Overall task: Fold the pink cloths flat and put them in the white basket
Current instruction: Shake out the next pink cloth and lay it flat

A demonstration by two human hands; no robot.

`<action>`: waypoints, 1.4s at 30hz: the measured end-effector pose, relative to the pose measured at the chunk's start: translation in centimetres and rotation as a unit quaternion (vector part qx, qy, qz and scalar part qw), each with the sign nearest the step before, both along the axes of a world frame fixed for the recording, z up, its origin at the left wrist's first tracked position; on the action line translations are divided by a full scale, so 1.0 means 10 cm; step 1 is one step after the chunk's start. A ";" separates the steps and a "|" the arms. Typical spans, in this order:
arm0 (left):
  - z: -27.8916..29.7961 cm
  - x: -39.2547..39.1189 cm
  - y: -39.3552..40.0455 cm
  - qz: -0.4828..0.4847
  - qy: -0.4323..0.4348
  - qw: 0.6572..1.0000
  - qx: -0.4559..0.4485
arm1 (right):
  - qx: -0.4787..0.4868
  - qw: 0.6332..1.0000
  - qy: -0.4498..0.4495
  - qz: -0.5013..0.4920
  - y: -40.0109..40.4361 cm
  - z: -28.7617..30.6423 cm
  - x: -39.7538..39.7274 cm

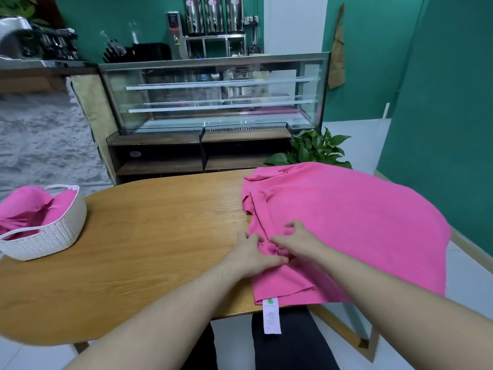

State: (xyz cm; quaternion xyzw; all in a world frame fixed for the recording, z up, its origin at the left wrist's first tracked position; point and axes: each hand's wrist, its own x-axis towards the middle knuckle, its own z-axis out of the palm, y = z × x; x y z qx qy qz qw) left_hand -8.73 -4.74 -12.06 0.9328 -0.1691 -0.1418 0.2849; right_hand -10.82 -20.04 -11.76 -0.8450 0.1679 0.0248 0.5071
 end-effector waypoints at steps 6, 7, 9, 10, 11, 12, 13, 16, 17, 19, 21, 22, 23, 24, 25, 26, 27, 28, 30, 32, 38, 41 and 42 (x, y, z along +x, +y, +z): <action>-0.10 0.02 0.09 -0.059 -0.040 0.996 0.048 | -0.095 0.990 0.099 0.014 0.05 0.02 0.15; -0.12 0.05 0.12 -0.066 -0.044 0.996 0.046 | -0.101 0.990 0.095 0.020 0.06 0.03 0.16; -0.13 0.12 0.18 -0.066 -0.070 0.995 0.022 | -0.069 0.997 0.040 0.013 0.12 0.04 0.22; -0.14 0.17 0.20 -0.054 -0.089 0.995 0.001 | -0.034 0.999 -0.003 0.001 0.16 0.08 0.24; -0.13 0.21 0.22 -0.034 -0.098 0.994 -0.019 | 0.015 0.999 -0.041 -0.010 0.21 0.15 0.28; -0.12 0.26 0.23 -0.010 -0.095 0.994 -0.058 | 0.063 0.995 -0.075 -0.014 0.27 0.24 0.33; -0.09 0.29 0.24 0.016 -0.066 0.991 -0.118 | 0.102 0.990 -0.097 -0.010 0.33 0.33 0.38; -0.04 0.38 0.27 0.064 0.007 0.953 -0.296 | 0.147 0.979 -0.138 0.018 0.55 0.55 0.54; -0.02 0.41 0.27 0.076 0.009 0.940 -0.333 | 0.165 0.975 -0.146 0.029 0.63 0.60 0.59; 0.04 0.50 0.27 0.097 0.002 0.918 -0.384 | 0.200 0.967 -0.154 0.047 0.78 0.68 0.67; 0.09 0.57 0.29 0.118 0.010 0.892 -0.435 | 0.226 0.960 -0.150 0.066 0.83 0.74 0.72; 0.10 0.60 0.31 0.134 0.012 0.879 -0.458 | 0.242 0.957 -0.140 0.081 0.85 0.76 0.75; 0.10 0.64 0.34 0.152 0.013 0.872 -0.465 | 0.256 0.953 -0.131 0.100 0.86 0.76 0.77; 0.10 0.66 0.38 0.163 0.012 0.870 -0.465 | 0.265 0.948 -0.127 0.118 0.88 0.75 0.79; 0.13 0.68 0.42 0.173 0.007 0.874 -0.454 | 0.258 0.949 -0.133 0.126 0.89 0.72 0.82; 0.15 0.71 0.48 0.185 -0.003 0.880 -0.438 | 0.237 0.952 -0.144 0.128 0.89 0.69 0.85; 0.16 0.77 0.55 0.200 -0.021 0.885 -0.420 | 0.203 0.959 -0.156 0.124 0.87 0.65 0.88; 0.16 0.86 0.66 0.216 -0.042 0.889 -0.401 | 0.163 0.965 -0.166 0.125 0.84 0.60 0.91; 0.15 1.06 0.93 0.245 -0.088 0.900 -0.350 | 0.052 0.973 -0.172 0.148 0.77 0.48 0.94; 0.10 1.26 1.23 0.260 -0.147 0.920 -0.255 | -0.076 0.964 -0.173 0.187 0.65 0.30 0.99; 0.06 1.67 1.85 0.298 -0.232 0.925 -0.031 | -0.414 0.844 -0.051 0.336 0.37 -0.08 1.12; 0.06 1.92 1.98 0.337 -0.215 0.916 -0.034 | -0.449 0.807 -0.013 0.383 0.45 -0.26 1.12; 0.07 2.02 1.97 0.349 -0.194 0.916 -0.046 | -0.449 0.809 -0.015 0.379 0.51 -0.30 1.13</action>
